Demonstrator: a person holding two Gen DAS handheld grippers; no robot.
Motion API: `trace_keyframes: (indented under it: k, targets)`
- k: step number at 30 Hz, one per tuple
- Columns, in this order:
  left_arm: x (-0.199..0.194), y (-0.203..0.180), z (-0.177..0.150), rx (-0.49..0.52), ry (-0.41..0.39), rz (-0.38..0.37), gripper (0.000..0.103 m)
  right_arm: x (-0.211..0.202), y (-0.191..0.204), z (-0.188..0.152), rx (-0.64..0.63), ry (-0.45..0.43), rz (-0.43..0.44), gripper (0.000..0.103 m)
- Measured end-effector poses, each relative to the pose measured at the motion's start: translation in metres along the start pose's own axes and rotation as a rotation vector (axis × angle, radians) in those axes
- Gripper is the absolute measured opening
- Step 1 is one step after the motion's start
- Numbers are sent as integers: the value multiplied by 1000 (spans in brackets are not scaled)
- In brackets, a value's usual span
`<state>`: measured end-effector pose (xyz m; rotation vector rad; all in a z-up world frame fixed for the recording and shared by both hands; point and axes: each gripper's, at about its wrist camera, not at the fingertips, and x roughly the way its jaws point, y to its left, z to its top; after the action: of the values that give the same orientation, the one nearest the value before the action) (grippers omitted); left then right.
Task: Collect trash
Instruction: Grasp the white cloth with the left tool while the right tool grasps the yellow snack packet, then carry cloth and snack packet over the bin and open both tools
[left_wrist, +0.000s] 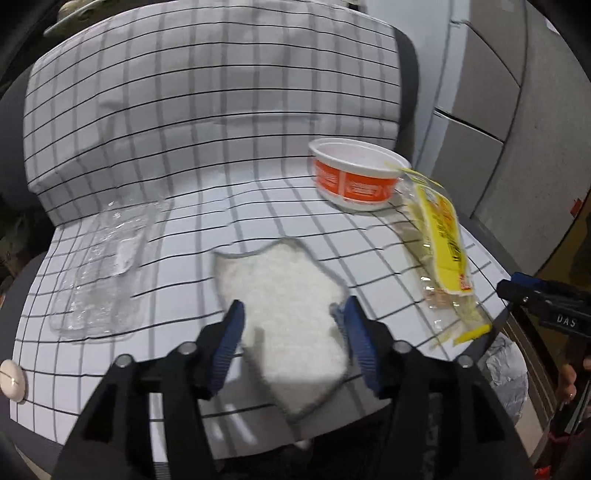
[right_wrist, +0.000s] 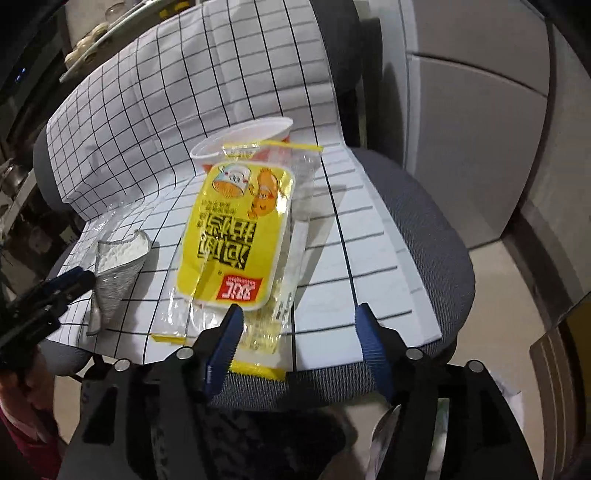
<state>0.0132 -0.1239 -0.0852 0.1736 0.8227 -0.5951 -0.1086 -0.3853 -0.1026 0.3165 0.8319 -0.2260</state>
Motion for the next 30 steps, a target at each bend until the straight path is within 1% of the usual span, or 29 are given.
trace_keyframes:
  k: [2, 3, 5, 7, 8, 9, 10, 11, 13, 15, 18, 20, 21, 22, 23, 24, 25, 26, 28, 30]
  targets:
    - [0, 8, 2, -20, 10, -15, 71, 2, 0, 2, -3, -14, 3, 67]
    - [2, 10, 2, -32, 20, -22, 72, 5, 1, 3, -1, -18, 6, 67]
    - [5, 5, 1, -19, 34, -37, 72, 9, 3, 4, 6, -17, 10, 68]
    - [15, -9, -2, 43, 69, -36, 73, 16, 5, 5, 9, -8, 25, 68]
    - [21, -15, -3, 74, 92, -18, 74, 19, 6, 6, 9, -3, 28, 68]
    - [32, -21, -6, 106, 125, 21, 74, 21, 7, 6, 8, -1, 31, 68]
    - [36, -22, -8, 111, 139, 29, 74, 24, 7, 8, 8, 1, 36, 69]
    - [43, -20, -9, 103, 155, 35, 77, 27, 8, 9, 8, -3, 38, 70]
    - [47, -16, -6, 86, 151, 40, 78, 33, 8, 13, 9, -8, 39, 73]
    - [48, -15, -4, 83, 157, 39, 78, 42, 9, 17, 11, -12, 48, 73]
    - [49, -13, -6, 83, 154, 53, 71, 58, 10, 24, 11, -16, 63, 74]
    - [48, -9, -5, 72, 145, 60, 57, 70, 9, 27, 13, -8, 86, 73]
    - [47, -8, -4, 66, 140, 66, 52, 72, 10, 28, 6, -16, 83, 72]
    - [46, -6, -3, 57, 132, 73, 41, 73, 13, 29, -11, -20, 84, 56]
    - [46, -4, -2, 53, 126, 77, 27, 73, 15, 30, -15, -14, 93, 39]
    - [45, -3, 0, 50, 119, 82, 19, 74, 16, 30, -10, -6, 104, 30]
    - [44, -1, 1, 45, 114, 82, 12, 74, 17, 31, -7, -4, 110, 12]
    - [41, 1, 2, 34, 106, 79, 10, 70, 18, 31, -3, -11, 118, 6]
    - [35, 3, 4, 25, 80, 90, 8, 59, 19, 31, 0, -44, 124, 3]
    - [27, 4, 6, 18, 51, 82, 8, 43, 21, 31, -3, -75, 130, 2]
